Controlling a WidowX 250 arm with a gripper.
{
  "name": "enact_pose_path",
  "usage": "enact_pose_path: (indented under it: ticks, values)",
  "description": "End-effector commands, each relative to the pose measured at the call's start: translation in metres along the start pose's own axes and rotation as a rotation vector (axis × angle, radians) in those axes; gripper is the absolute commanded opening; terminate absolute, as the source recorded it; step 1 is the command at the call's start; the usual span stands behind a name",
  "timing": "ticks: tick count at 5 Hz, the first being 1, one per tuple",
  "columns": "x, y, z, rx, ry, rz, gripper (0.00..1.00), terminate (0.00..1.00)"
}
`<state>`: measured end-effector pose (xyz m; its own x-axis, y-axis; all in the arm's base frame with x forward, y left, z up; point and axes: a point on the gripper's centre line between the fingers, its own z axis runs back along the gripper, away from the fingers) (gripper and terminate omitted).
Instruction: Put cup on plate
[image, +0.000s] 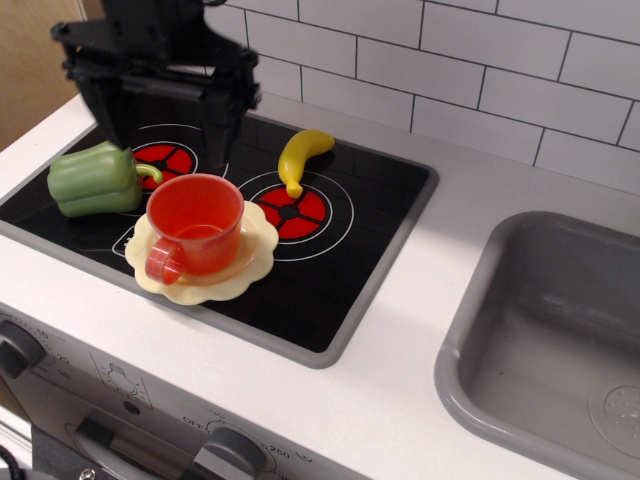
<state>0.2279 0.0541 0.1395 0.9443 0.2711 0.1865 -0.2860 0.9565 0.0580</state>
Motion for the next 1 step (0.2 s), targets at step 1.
enact_pose_path:
  ticks: [1]
  values:
    - [0.0079,0.0027,0.0131,-0.006,-0.055,0.001,1.00,1.00]
